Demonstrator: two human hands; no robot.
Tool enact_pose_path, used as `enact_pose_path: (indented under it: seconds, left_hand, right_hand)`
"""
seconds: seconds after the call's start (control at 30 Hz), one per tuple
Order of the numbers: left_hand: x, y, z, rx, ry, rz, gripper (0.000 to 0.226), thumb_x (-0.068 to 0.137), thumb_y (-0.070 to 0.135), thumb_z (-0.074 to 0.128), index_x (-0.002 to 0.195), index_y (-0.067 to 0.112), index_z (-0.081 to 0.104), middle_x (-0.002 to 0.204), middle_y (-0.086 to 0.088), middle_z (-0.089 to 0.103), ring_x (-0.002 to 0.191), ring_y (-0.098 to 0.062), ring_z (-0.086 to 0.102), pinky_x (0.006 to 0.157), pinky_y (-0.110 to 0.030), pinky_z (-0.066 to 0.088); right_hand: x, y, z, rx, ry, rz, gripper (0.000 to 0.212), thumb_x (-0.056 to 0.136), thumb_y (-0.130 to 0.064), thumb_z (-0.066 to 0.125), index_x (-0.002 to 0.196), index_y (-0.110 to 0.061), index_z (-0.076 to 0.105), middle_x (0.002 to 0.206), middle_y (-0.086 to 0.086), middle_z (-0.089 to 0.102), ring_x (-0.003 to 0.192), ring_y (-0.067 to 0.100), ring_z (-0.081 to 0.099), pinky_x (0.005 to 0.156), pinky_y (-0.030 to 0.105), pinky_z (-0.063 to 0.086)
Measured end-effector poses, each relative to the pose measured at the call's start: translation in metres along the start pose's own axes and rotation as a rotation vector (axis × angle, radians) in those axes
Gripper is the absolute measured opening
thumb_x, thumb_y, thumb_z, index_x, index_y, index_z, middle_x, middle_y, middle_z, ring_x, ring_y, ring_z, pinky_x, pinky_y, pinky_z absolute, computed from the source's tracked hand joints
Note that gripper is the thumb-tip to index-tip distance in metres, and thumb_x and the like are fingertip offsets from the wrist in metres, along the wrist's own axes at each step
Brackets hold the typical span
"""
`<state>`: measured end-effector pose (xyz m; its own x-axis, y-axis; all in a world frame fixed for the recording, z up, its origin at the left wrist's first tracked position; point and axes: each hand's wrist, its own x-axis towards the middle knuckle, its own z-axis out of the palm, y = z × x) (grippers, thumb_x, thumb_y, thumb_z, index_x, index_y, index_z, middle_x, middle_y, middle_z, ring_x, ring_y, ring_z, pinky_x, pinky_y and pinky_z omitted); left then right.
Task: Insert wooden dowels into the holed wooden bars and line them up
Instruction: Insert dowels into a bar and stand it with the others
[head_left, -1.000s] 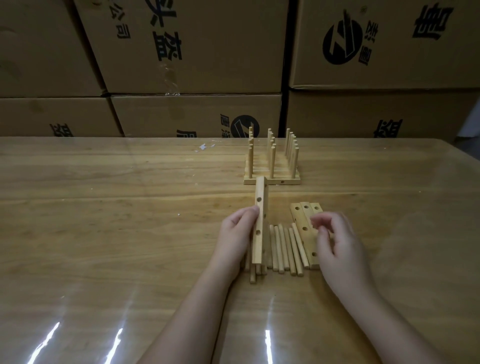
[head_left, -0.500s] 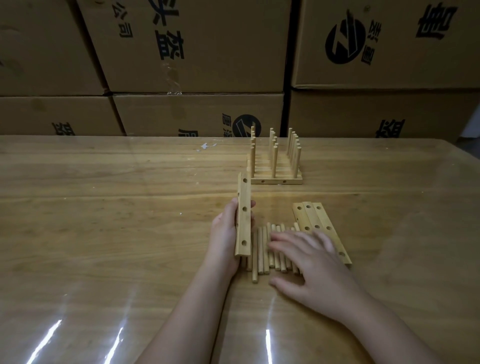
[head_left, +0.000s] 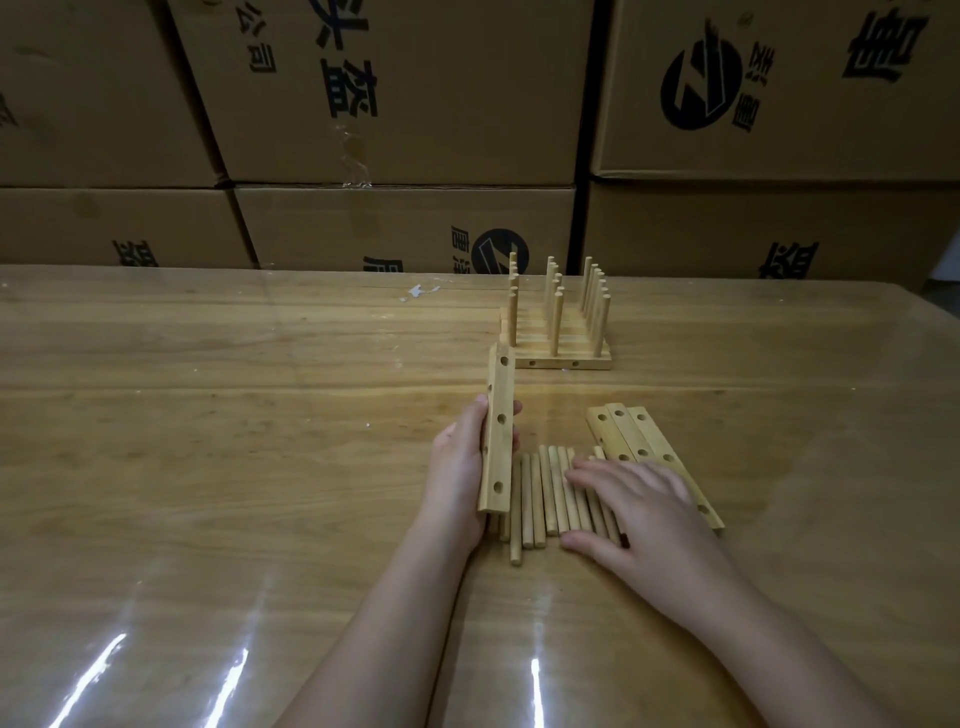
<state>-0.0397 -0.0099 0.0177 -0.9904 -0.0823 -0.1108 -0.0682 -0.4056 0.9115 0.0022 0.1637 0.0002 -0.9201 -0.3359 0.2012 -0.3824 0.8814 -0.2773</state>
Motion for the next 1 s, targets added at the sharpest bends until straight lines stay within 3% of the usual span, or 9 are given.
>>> enact_pose_path:
  seconds: [0.13,0.27,0.33,0.4,0.53,0.7,0.77,0.9,1.0]
  left_hand:
    - [-0.001,0.001,0.0,0.017,0.003,-0.005,0.036,0.096,0.035,0.048,0.086,0.014,0.075,0.06,0.002,0.061,0.052,-0.007,0.056,0.051,-0.019,0.049]
    - [-0.003,0.001,-0.001,0.039,-0.005,-0.022,0.036,0.096,0.038,0.049,0.09,0.014,0.075,0.062,0.003,0.063,0.053,-0.006,0.058,0.051,-0.021,0.05]
    - [-0.003,0.001,-0.002,0.04,-0.008,-0.027,0.036,0.096,0.039,0.049,0.092,0.014,0.075,0.063,0.003,0.064,0.053,-0.006,0.059,0.051,-0.021,0.05]
    - [-0.004,0.002,-0.001,0.035,-0.011,-0.033,0.036,0.096,0.039,0.049,0.092,0.014,0.075,0.063,0.003,0.064,0.053,-0.006,0.059,0.05,-0.021,0.05]
    - [-0.005,0.004,0.0,0.023,-0.024,-0.041,0.035,0.096,0.037,0.05,0.092,0.012,0.074,0.06,0.003,0.064,0.05,-0.006,0.059,0.047,-0.02,0.049]
    - [-0.006,0.004,0.0,0.037,-0.037,-0.055,0.034,0.093,0.04,0.054,0.089,0.014,0.075,0.06,0.003,0.064,0.05,-0.007,0.06,0.046,-0.02,0.048]
    - [-0.007,0.005,0.0,0.043,-0.058,-0.052,0.033,0.088,0.044,0.058,0.083,0.017,0.077,0.061,0.003,0.066,0.05,-0.007,0.061,0.046,-0.02,0.049]
    - [-0.009,0.005,-0.001,0.048,-0.144,-0.05,0.032,0.075,0.049,0.063,0.073,0.021,0.077,0.063,0.002,0.068,0.053,-0.009,0.064,0.048,-0.022,0.051]
    - [-0.01,0.005,-0.001,0.111,-0.185,-0.037,0.03,0.077,0.049,0.063,0.075,0.023,0.077,0.063,0.002,0.067,0.052,-0.009,0.062,0.048,-0.021,0.05]
  right_hand:
    - [0.001,0.0,-0.003,0.049,0.023,0.031,0.075,0.07,-0.075,0.033,0.138,-0.042,0.033,0.14,-0.023,0.035,0.115,-0.011,0.013,0.102,0.016,0.004]
    - [-0.001,-0.001,-0.008,0.124,0.061,0.087,0.077,0.067,-0.075,0.032,0.135,-0.041,0.037,0.131,-0.025,0.042,0.124,0.0,0.03,0.099,0.017,0.02]
    - [-0.002,-0.003,-0.01,0.169,0.116,0.077,0.075,0.069,-0.072,0.03,0.133,-0.035,0.044,0.12,-0.027,0.043,0.117,-0.002,0.036,0.096,0.016,0.024]
    - [-0.003,-0.006,-0.012,0.182,0.179,0.052,0.063,0.076,-0.063,0.038,0.124,-0.026,0.056,0.111,-0.024,0.049,0.105,-0.004,0.041,0.093,0.017,0.029]
    - [-0.003,-0.007,-0.011,0.114,0.246,0.031,0.023,0.085,-0.028,0.064,0.106,-0.018,0.067,0.093,-0.012,0.059,0.085,0.011,0.055,0.077,0.023,0.04]
    - [-0.003,-0.006,-0.011,0.15,0.395,0.097,0.024,0.085,-0.009,0.061,0.109,-0.012,0.065,0.093,-0.005,0.057,0.064,0.007,0.053,0.052,0.024,0.047]
    - [0.0,-0.001,-0.007,0.291,0.475,0.176,0.024,0.089,-0.01,0.056,0.112,-0.013,0.064,0.094,-0.008,0.055,0.064,0.003,0.051,0.052,0.016,0.04]
    - [0.0,0.006,-0.006,0.765,0.536,0.314,0.021,0.089,-0.018,0.056,0.101,-0.034,0.065,0.088,-0.01,0.062,0.078,0.002,0.06,0.06,0.011,0.048]
    - [0.001,0.005,-0.011,0.961,0.579,0.345,0.024,0.086,-0.018,0.06,0.092,-0.041,0.065,0.083,-0.009,0.068,0.078,0.0,0.063,0.062,0.012,0.05]
